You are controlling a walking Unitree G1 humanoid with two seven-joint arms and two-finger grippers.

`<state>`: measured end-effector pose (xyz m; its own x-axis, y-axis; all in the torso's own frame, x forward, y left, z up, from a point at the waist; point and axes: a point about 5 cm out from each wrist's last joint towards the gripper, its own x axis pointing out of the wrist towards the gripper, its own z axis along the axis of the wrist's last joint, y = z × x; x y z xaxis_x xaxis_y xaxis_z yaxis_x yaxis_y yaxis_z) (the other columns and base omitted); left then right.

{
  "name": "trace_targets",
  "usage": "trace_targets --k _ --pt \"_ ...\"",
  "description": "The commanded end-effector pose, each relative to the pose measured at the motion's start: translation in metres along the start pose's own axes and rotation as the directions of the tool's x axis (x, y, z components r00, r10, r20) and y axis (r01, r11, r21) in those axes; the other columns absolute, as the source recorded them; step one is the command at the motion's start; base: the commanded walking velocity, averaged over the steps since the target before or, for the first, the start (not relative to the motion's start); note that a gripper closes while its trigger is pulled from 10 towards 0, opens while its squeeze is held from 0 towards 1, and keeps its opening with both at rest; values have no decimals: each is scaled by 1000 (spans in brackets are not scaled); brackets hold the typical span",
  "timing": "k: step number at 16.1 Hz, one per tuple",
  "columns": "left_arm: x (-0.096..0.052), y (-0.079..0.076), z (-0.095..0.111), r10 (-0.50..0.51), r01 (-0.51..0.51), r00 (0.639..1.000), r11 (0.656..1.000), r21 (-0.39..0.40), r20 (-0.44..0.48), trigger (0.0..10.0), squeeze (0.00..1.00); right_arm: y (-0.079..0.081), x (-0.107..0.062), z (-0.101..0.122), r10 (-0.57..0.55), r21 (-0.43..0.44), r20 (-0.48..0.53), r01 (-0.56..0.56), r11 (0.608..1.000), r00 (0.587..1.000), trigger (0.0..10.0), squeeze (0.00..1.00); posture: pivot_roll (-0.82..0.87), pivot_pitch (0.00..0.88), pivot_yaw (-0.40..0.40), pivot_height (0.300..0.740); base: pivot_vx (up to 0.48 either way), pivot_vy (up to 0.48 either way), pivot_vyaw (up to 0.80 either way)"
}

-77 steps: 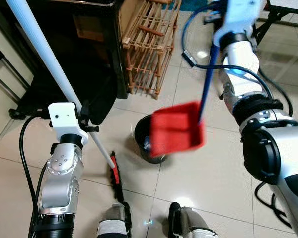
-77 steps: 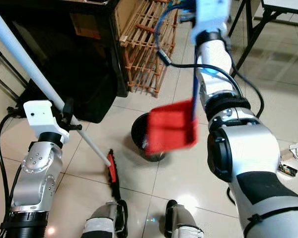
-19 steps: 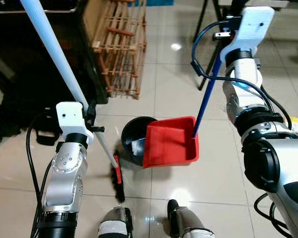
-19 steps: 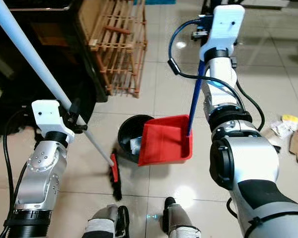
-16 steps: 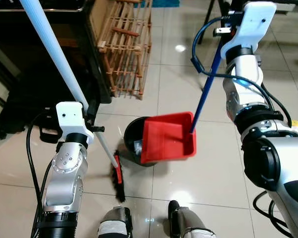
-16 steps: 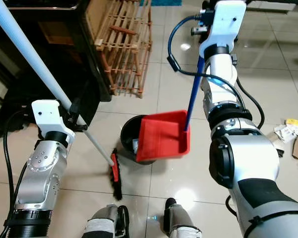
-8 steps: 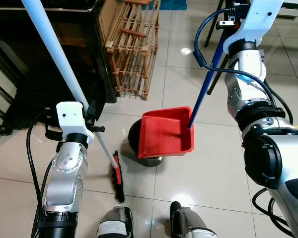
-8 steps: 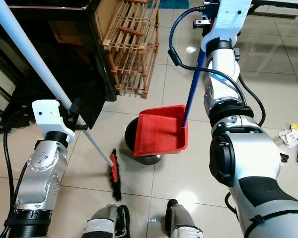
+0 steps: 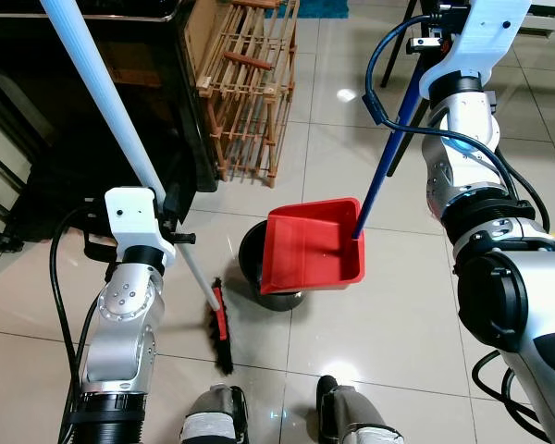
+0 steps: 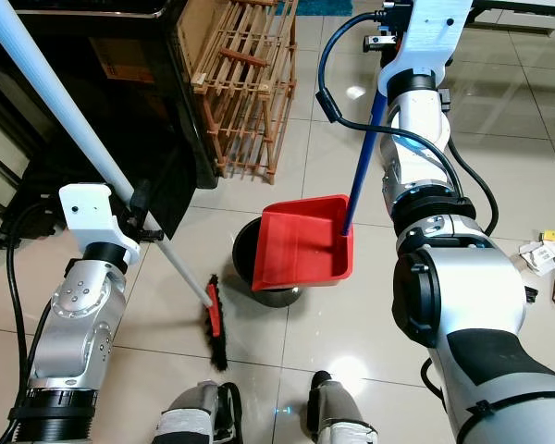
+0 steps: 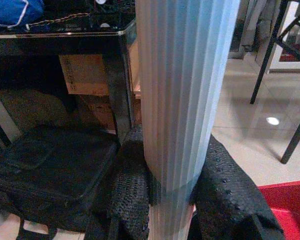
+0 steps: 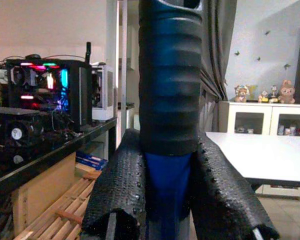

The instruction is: Sweep floor

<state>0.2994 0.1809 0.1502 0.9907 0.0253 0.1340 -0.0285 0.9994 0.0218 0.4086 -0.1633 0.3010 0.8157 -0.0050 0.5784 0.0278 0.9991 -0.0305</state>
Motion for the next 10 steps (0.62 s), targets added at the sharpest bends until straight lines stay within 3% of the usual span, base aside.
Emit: trace_targets --k 1,10 --pt "1 1 7 -2 2 999 1000 -4 43 10000 0 -2 7 14 -8 -2 65 9 1000 998 10000 0 85 156 33 740 0 0 0" --pt "2 -1 8 2 -1 999 1000 -13 51 10000 0 -2 6 12 -8 -5 54 9 1000 999 10000 0 85 156 29 740 -270 0 0"
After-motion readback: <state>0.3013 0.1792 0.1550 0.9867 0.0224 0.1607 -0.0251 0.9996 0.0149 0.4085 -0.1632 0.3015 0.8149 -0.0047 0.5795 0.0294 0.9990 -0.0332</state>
